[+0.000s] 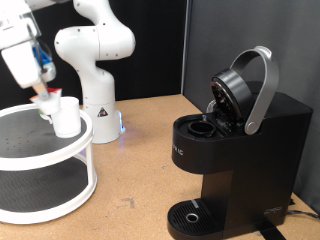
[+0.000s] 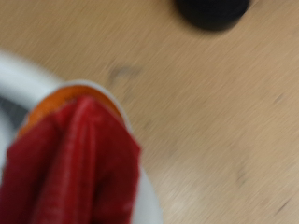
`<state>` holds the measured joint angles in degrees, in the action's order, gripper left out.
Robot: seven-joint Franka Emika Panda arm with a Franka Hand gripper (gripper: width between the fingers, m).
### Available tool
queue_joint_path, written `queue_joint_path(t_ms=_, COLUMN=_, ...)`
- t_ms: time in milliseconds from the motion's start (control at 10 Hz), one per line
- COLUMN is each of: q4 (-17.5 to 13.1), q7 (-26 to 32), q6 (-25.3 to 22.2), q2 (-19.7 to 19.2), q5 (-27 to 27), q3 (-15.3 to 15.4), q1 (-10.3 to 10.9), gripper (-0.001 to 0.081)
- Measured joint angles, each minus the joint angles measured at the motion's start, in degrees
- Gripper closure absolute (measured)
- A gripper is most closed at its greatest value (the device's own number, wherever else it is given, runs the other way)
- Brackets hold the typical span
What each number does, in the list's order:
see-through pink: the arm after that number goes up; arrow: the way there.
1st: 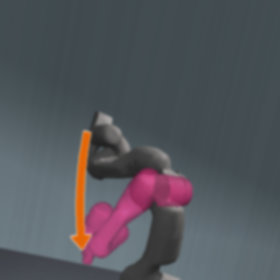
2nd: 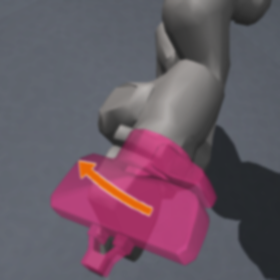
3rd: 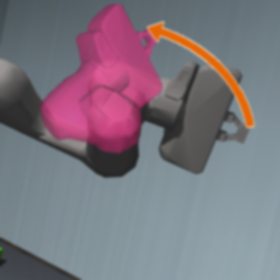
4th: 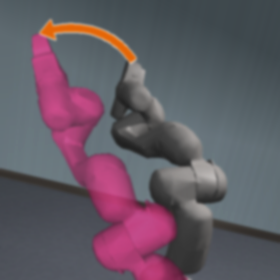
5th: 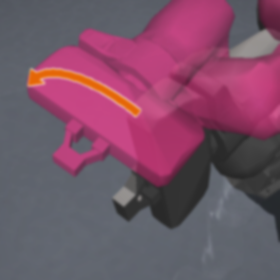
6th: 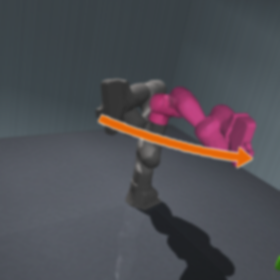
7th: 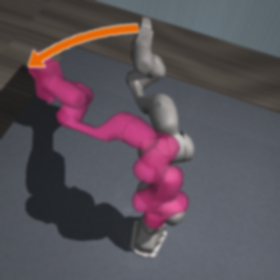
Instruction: Make a cup of coffee with the keurig machine
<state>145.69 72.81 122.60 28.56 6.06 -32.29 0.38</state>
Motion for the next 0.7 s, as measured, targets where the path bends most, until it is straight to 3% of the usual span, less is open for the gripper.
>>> queue_joint_path(t_ms=300, q4=-2.8, q7=-2.5, q6=1.3, q2=-0.1, q5=9.4, q3=0.8, q1=4.3, gripper=0.0739)
queue_joint_path(t_ms=500, q4=-3.6, q7=-7.3, q6=3.4, q2=-1.2, q5=9.5, q3=3.6, q1=4.6, gripper=0.0739)
queue_joint_path(t_ms=700, q4=-3.5, q7=-6.1, q6=2.7, q2=-1.2, q5=10.1, q3=3.2, q1=4.9, gripper=0.0739)
